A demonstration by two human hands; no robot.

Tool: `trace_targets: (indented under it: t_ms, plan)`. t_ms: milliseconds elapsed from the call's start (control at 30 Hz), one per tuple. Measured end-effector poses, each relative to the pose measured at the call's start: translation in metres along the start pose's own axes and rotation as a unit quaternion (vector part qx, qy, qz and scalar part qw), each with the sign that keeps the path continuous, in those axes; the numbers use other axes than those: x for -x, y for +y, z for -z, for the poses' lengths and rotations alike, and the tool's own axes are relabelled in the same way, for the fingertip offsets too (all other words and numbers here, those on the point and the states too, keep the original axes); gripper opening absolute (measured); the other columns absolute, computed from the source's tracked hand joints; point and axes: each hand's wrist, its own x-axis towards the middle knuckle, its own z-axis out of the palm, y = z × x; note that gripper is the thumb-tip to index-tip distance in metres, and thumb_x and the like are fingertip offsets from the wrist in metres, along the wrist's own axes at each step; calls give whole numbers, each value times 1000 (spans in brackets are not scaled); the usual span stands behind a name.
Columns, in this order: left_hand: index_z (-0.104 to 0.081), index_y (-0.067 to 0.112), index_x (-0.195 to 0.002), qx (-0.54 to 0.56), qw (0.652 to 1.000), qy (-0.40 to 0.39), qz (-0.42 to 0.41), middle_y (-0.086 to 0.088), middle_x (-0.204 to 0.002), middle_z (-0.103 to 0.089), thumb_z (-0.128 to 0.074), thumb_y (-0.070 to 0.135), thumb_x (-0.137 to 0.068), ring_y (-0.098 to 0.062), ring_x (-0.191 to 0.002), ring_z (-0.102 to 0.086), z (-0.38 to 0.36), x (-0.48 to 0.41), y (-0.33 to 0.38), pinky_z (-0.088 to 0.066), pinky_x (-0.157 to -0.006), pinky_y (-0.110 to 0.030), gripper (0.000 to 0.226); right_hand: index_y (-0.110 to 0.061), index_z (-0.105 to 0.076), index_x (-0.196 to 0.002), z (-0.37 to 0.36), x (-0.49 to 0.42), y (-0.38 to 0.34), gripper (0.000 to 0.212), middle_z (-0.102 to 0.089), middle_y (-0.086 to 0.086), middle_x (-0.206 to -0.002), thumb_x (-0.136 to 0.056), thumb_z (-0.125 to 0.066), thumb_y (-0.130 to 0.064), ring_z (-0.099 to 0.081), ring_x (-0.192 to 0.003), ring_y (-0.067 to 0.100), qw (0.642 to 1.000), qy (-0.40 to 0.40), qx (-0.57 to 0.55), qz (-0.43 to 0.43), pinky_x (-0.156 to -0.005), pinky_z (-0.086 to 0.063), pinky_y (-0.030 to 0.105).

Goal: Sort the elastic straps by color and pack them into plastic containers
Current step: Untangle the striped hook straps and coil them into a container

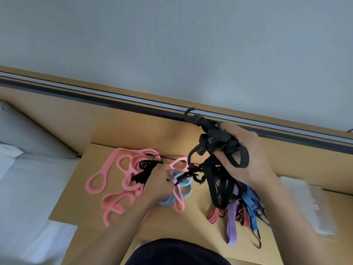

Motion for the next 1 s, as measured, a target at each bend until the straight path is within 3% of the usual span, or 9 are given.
trace_targets:
  t_ms: [100, 200, 300, 400, 533, 733, 900, 1000]
  plan:
    - [-52, 16, -113, -225, 971, -43, -64, -3, -117, -51, -45, 33, -78, -27, -110, -47, -21, -5, -1, -39, -93, -37, 39, -40, -55, -87, 17, 7, -1, 35, -59, -14, -74, -78, -66, -8, -54, -64, 9, 999, 31, 7, 16, -58, -36, 10]
    - [-49, 22, -130, -376, 914, -62, -138, -7, -138, -45, -44, 51, -86, -30, -131, -37, -46, -11, 2, -31, -107, -47, 52, -31, -60, -90, 24, 14, 4, 26, -61, -9, -76, -77, -66, -9, -56, -66, 12, 999, 44, 16, 4, -59, -38, 10]
    - [-48, 28, -127, -378, 909, -80, -156, -9, -144, -38, -44, 59, -82, -32, -136, -28, -68, -20, 3, -26, -109, -54, 55, -17, -63, -91, 26, 21, 6, 18, -60, -4, -76, -77, -65, -6, -56, -67, 15, 999, 44, 27, -3, -58, -42, 18]
    - [-40, 25, -136, -354, 924, -119, -85, -11, -145, -36, -52, 70, -77, -36, -135, -31, -85, -29, 3, -29, -110, -54, 76, -8, -63, -90, 27, 27, 5, 16, -59, -3, -75, -76, -65, -2, -55, -66, 16, 997, 77, 10, -2, -58, -43, 20]
    - [-37, 18, -137, -364, 926, -88, -54, -12, -143, -38, -64, 64, -75, -37, -133, -34, -101, -36, -1, -32, -109, -50, 82, -19, -59, -88, 29, 30, 2, 24, -56, -4, -71, -75, -67, 0, -54, -66, 7, 994, 111, -2, -8, -60, -38, 9]
    - [-38, 20, -137, -400, 912, -62, -64, -11, -141, -38, -71, 50, -75, -33, -124, -40, -100, -42, -16, -39, -100, -44, 76, -40, -47, -85, 20, 29, 5, 45, -51, -17, -69, -75, -66, -1, -49, -62, 7, 995, 102, -7, -10, -59, -35, 11]
    - [-35, 19, -145, -443, 892, -72, -54, -7, -144, -39, -70, 26, -78, -30, -131, -41, -85, -51, -24, -38, -105, -45, 76, -39, -51, -90, -14, 34, 26, 45, -55, -9, -69, -79, -69, 1, -51, -63, 9, 993, 110, -30, -38, -57, -39, 15]
    - [-32, 18, -144, -460, 883, -87, -42, -3, -138, -44, -89, 49, -59, -27, -128, -45, -65, -55, -32, -39, -100, -41, 107, -37, -54, -94, -40, 35, 43, 28, -60, -7, -71, -81, -66, -15, -56, -67, 12, 986, 127, -30, -103, -55, -43, 17]
